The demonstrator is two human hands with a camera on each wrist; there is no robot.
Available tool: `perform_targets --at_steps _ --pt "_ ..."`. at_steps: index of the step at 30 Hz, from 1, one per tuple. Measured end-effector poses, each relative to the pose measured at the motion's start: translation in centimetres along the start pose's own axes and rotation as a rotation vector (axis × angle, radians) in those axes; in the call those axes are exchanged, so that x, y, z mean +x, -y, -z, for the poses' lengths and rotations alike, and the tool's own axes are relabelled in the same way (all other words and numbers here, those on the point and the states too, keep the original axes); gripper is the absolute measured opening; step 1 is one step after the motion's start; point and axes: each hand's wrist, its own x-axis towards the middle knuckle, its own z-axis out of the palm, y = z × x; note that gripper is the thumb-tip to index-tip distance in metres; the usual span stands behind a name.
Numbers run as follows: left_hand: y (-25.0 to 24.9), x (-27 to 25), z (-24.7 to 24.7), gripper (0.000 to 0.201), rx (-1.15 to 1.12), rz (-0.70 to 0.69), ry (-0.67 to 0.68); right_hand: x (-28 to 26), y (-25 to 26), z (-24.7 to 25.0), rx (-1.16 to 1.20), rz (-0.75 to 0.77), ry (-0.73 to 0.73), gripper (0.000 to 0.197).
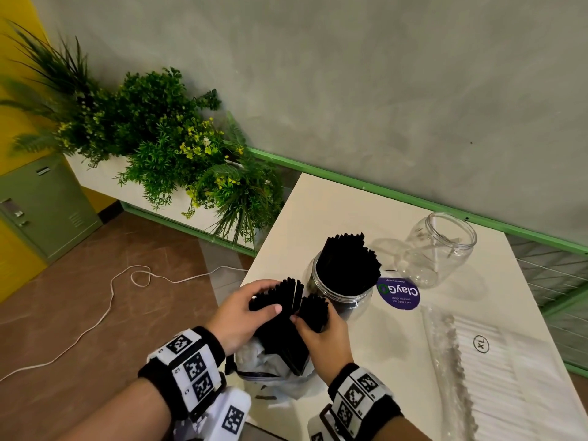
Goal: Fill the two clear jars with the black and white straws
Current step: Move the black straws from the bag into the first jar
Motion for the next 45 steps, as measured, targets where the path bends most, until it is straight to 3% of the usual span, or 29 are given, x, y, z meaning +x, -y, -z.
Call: perform_targets --at_steps 6,9,12,16,20,31,38,45 --pt "-0.1 -0.1 0.2 0.034 0.038 -0.005 -0.010 0.8 2.2 0.7 0.100 0.076 0.012 0.009" --pt "-0.1 -0.2 0.2 0.033 0.046 0.007 -0.014 1.7 4.1 1.2 0.150 0.141 -0.036 0.024" --pt "-0.1 -0.3 0.3 0.033 0.064 0.013 -0.010 2.6 5.9 1.9 0.205 0.204 -0.060 0.051" --pt "-0.1 -0.4 0.1 0.031 0.051 0.034 0.004 3.1 6.7 1.7 0.123 0.227 -0.048 0.073" --pt "-0.4 -0.5 -0.2 0.030 0.025 0.044 0.009 3.3 7.6 1.4 0.096 0.210 -0.047 0.069" --pt "-0.9 -0.9 0.1 0.029 0.039 0.060 0.027 4.8 12.9 4.7 0.325 0.234 -0.110 0.060" --pt "-1.1 -0.8 -0.1 0.032 0.064 0.034 0.044 4.2 12.1 4.2 0.244 0.185 -0.114 0.061" --pt "-1.4 -0.9 -0.1 0.034 0.086 0.017 0.041 4.2 12.6 4.0 0.194 0.240 -0.108 0.060"
